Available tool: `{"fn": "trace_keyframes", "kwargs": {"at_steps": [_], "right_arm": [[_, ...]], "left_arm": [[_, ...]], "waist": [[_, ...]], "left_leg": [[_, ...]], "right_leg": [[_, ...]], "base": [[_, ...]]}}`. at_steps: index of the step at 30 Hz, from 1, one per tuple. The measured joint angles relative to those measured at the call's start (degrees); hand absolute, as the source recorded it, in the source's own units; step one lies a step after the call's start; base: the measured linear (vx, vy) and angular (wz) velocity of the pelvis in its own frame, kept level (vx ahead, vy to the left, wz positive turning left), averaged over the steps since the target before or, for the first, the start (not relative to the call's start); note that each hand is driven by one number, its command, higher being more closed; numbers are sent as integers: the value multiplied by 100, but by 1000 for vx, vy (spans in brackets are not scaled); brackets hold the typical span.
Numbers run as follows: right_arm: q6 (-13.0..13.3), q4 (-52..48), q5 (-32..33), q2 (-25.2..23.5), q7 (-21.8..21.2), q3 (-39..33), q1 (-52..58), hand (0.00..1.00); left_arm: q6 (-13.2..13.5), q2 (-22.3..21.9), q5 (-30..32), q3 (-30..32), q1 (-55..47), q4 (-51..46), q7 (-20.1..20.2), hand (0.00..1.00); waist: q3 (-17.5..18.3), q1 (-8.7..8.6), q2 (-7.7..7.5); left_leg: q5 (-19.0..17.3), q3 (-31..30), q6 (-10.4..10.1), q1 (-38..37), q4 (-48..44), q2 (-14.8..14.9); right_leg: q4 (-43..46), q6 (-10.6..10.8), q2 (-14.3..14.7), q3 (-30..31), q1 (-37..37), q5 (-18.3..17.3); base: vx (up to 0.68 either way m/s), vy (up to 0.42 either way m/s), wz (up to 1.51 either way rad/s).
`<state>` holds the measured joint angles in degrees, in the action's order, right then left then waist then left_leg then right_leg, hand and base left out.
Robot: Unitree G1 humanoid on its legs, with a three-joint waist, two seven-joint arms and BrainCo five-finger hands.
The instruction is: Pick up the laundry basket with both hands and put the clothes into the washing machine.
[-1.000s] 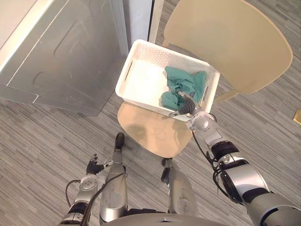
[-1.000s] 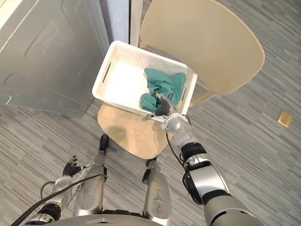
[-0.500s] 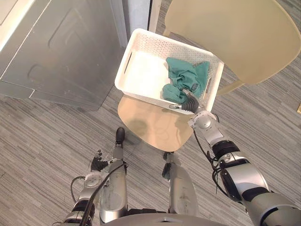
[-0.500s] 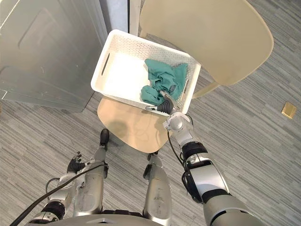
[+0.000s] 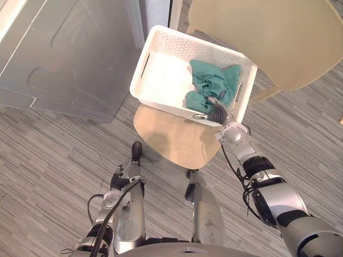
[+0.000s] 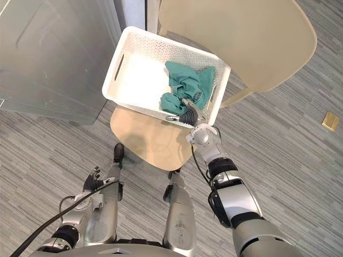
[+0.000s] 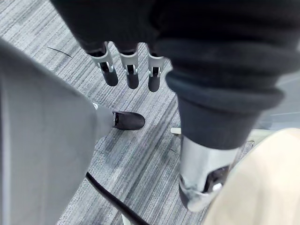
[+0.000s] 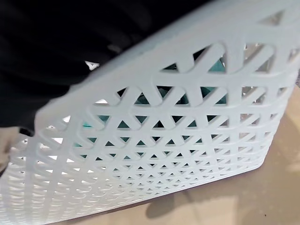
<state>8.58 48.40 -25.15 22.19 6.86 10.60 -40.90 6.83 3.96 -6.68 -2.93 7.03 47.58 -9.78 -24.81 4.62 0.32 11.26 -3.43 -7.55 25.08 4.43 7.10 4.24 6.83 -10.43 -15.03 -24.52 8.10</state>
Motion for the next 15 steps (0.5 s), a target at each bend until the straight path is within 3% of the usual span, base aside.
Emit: {"fn": "trace_keyframes", "kwargs": {"at_steps": [8, 15], "right_arm": [[-3, 43, -63, 106, 138, 235, -3, 100], [-44, 212, -128, 166, 264, 209, -28, 100]], "left_arm": [[-14, -53, 0, -1, 16, 26, -14, 0], [-15, -126, -60, -6, 16, 17, -41, 0]], "waist": [[197, 86, 21], [307, 155, 173]], "left_leg": [[-1, -18, -1, 217, 0, 38], [-3, -121, -3, 281, 0, 48]], "right_leg": [[-98, 8, 58, -14, -141, 123], [-117, -16, 72, -116, -137, 145]], "base": [[-39, -62, 2], [-26, -60, 6]]}}
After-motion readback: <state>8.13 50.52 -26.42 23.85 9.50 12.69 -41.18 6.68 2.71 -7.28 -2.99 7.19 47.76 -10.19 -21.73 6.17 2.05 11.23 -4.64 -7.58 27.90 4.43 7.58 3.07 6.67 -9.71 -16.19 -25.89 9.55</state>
